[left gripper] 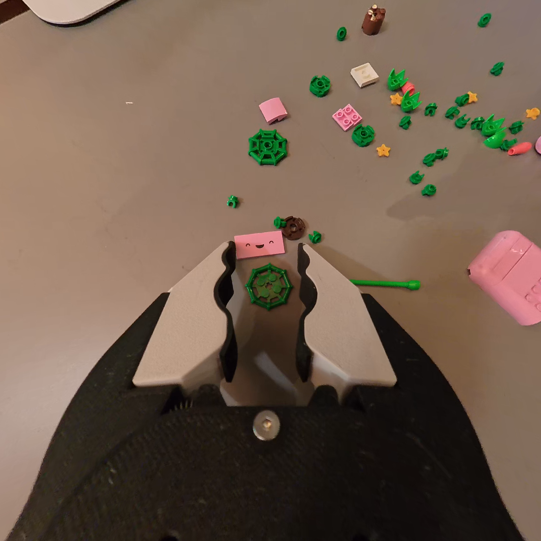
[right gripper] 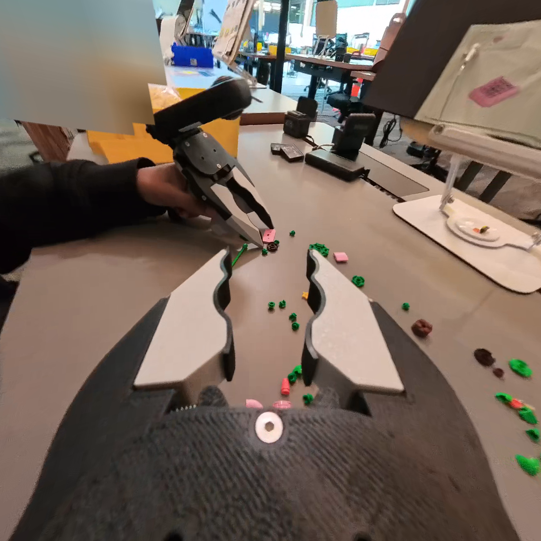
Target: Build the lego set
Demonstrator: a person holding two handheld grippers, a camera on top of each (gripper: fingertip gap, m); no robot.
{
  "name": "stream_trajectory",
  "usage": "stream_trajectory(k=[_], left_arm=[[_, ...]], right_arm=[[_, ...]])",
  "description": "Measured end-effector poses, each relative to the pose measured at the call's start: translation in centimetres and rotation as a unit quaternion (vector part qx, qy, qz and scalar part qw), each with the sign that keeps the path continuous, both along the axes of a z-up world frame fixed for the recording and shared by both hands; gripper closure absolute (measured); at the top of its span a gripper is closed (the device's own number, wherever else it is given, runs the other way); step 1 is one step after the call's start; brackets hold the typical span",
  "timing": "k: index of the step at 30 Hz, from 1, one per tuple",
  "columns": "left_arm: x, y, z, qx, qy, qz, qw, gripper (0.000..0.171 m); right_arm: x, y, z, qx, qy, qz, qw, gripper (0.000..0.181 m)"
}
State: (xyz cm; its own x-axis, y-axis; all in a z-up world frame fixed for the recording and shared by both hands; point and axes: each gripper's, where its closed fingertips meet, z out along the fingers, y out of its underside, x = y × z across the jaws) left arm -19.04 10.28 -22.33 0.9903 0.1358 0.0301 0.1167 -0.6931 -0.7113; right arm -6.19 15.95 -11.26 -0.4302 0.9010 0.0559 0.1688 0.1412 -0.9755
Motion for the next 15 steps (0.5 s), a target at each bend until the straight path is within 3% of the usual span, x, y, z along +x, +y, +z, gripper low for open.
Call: stream_trajectory(k=[6,15], left_arm=[[0.0,0.0,0.0,0.0,0.001,-0.001,1.0,0.131],[0.0,0.0,0.0,0.0,0.002,-0.001,1.0,0.131]], right_arm=[[-0.2,1.0,-0.2,-0.057,-0.011,-0.004,0.998,0.133],[-0.3,0.3,-1.1,-0.014,-0.016,-0.006,1.0,0.131]])
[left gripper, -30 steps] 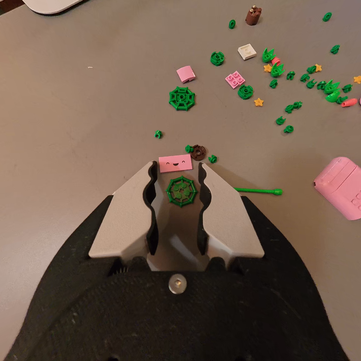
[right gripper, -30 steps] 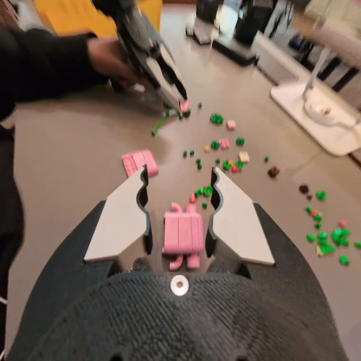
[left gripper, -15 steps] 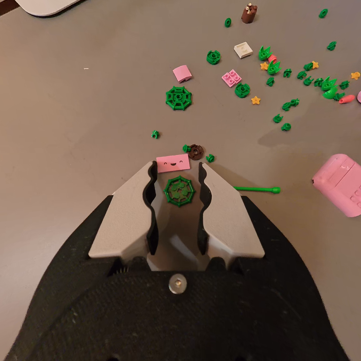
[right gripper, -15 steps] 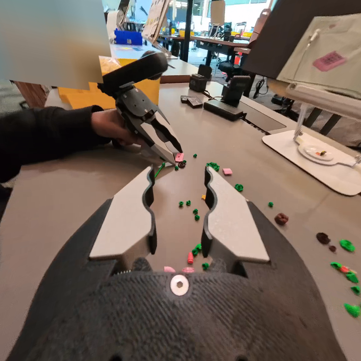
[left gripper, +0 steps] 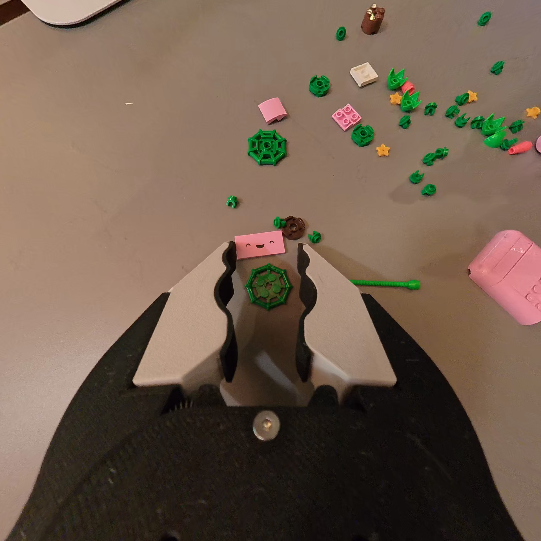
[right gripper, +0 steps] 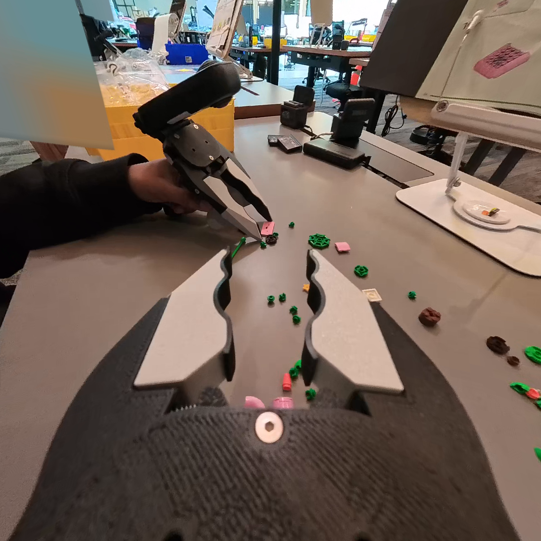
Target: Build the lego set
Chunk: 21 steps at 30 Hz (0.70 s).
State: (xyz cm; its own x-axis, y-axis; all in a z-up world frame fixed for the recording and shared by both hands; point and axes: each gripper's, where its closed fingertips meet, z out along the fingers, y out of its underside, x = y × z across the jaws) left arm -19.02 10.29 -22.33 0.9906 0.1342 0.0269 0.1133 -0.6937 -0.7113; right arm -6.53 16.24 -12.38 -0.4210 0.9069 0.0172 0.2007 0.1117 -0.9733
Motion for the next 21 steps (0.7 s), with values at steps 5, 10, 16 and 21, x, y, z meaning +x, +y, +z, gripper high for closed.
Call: stream_trajectory(k=[5,10,16,21], left_arm=[[0.0,0.0,0.0,0.0,0.0,0.0,1.0,0.131],[-0.01,0.01,0.0,0.0,0.0,0.0,1.0,0.131],[-0.02,0.02,0.01,0.0,0.0,0.0,1.0,0.131],[-0.02,0.02,0.02,0.0,0.001,0.0,1.0,0.131]], right_arm=[[0.03,-0.18,-0.09,0.001,-0.002,0.003,1.0,0.131],[0.02,-0.21,-0.13,0.003,-0.002,0.002,1.0,0.131],[0.05,-0.37,-0.26,0.009,-0.003,0.003,1.0,0.131],[0.06,-0.44,-0.32,0.014,-0.003,0.003,1.0,0.131]])
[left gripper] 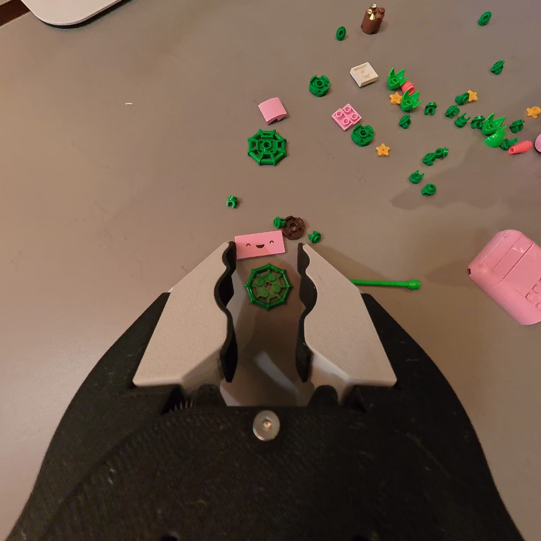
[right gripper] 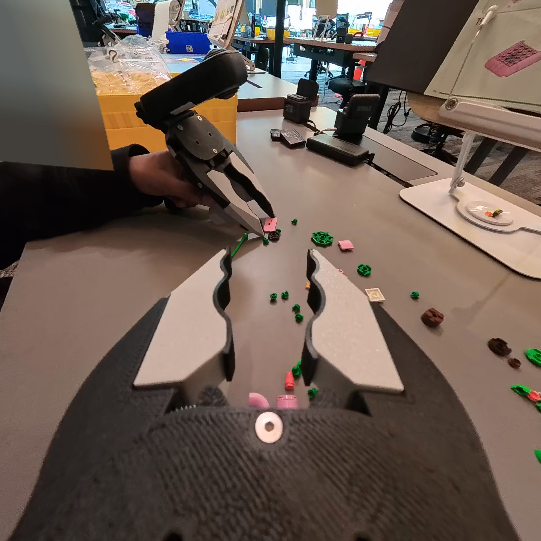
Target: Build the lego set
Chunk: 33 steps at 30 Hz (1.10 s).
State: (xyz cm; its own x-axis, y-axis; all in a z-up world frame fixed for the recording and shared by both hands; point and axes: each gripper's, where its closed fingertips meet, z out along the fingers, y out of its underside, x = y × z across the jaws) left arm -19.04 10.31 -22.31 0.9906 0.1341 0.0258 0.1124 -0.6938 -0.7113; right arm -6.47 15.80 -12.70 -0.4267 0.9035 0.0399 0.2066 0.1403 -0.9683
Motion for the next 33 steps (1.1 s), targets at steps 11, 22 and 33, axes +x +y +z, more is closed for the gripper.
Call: stream_trajectory(k=[11,22,33], left_arm=[[0.2,0.0,0.0,0.0,0.004,-0.007,1.0,0.136],[0.7,-0.1,0.0,0.003,-0.01,-0.018,1.0,0.138],[1.2,0.1,2.2,0.077,-0.046,-0.032,0.995,0.129]], right_arm=[[0.0,0.0,-0.1,0.005,-0.002,-0.002,1.0,0.131],[0.0,0.0,-0.4,0.018,-0.004,-0.004,1.0,0.131],[0.8,-2.0,-3.3,0.142,-0.052,0.031,0.988,0.129]])
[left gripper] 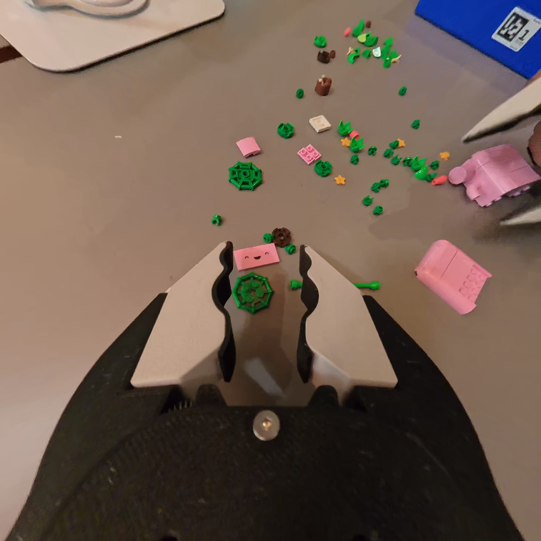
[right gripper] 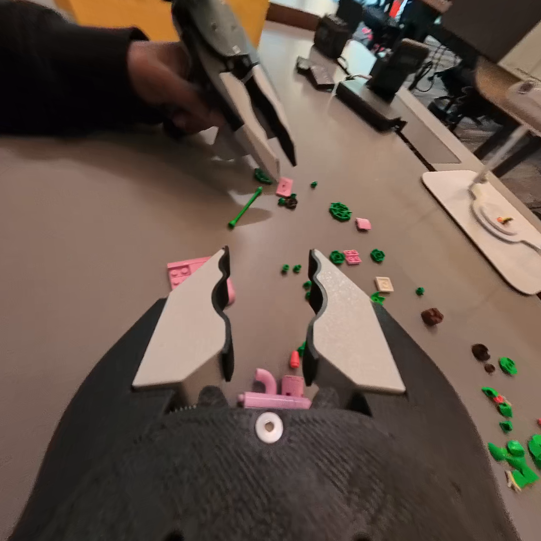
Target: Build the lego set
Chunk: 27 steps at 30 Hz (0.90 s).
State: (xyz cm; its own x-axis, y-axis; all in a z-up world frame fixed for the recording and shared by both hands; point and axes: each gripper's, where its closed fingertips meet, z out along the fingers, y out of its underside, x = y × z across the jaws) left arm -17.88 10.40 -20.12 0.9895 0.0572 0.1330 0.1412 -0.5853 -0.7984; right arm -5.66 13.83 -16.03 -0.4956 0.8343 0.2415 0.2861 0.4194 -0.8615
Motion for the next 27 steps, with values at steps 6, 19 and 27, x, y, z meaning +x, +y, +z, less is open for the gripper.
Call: stream_trajectory(k=[6,19,27], left_arm=[[-0.4,0.4,1.4,0.042,0.028,0.014,0.999,0.127],[-2.1,-0.1,3.2,0.097,0.002,0.056,0.994,0.127],[1.1,0.7,3.9,0.119,0.007,-0.022,0.993,0.125]], right_arm=[[1.8,-5.1,-1.8,0.066,-0.019,0.084,0.994,0.113],[2.5,-5.7,-5.7,0.016,-0.162,0.029,0.986,0.112],[2.3,-5.1,-5.6,0.031,-0.156,0.02,0.987,0.136]])
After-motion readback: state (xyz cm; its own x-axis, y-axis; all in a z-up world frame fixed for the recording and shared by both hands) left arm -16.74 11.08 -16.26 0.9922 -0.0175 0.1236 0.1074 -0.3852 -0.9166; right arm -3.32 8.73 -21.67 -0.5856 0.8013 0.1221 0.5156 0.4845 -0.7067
